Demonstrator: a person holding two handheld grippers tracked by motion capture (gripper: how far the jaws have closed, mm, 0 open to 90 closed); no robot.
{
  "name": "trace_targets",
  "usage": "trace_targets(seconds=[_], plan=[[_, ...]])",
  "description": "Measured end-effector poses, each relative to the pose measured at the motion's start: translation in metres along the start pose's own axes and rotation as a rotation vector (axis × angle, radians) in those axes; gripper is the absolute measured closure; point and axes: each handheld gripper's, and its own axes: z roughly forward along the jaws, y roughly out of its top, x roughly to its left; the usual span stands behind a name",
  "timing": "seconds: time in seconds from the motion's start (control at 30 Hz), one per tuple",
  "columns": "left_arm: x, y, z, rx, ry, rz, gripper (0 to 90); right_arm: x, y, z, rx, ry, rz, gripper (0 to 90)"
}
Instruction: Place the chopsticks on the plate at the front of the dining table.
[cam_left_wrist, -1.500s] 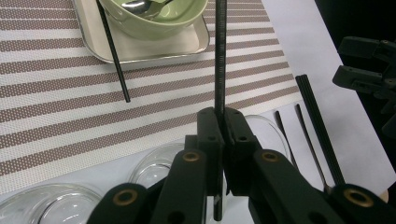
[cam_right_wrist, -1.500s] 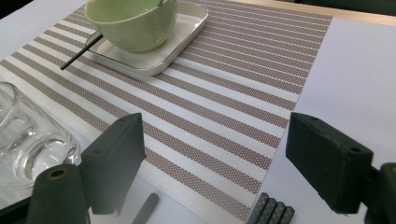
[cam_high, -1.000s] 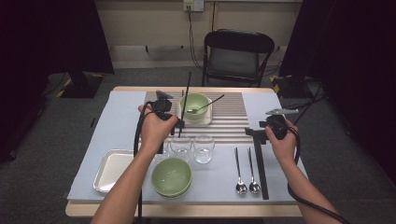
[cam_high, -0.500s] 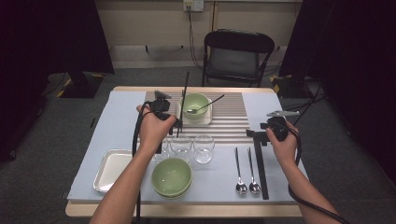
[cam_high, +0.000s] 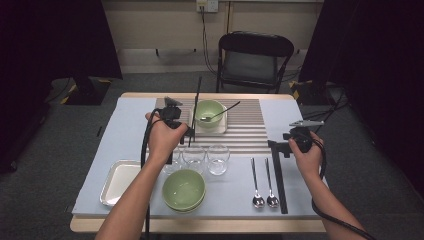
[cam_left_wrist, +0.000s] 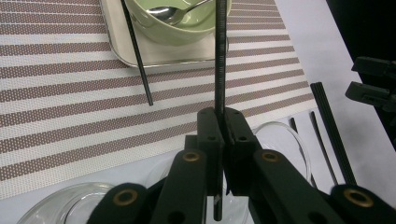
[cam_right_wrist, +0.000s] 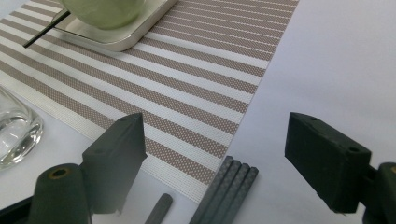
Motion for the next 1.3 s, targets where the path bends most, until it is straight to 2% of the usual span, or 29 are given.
trace_targets(seconds=[0.47, 0.87, 1.3], plan=[[0.002, 0.001, 0.001, 0.002, 0.007, -0.001, 87.2, -0.008, -0.009, -0.001, 0.010, -0.011, 0.010, 19.7], [0.006, 0.002, 0.001, -0.006, 0.009, -0.020, 87.2, -0.014, -0.015, -0.002, 0.012, -0.016, 0.014, 19.8], [0.006, 0.003, 0.000, -0.005, 0.010, -0.022, 87.2, -0.020, -0.022, -0.004, 0.024, -0.030, 0.005, 19.8]])
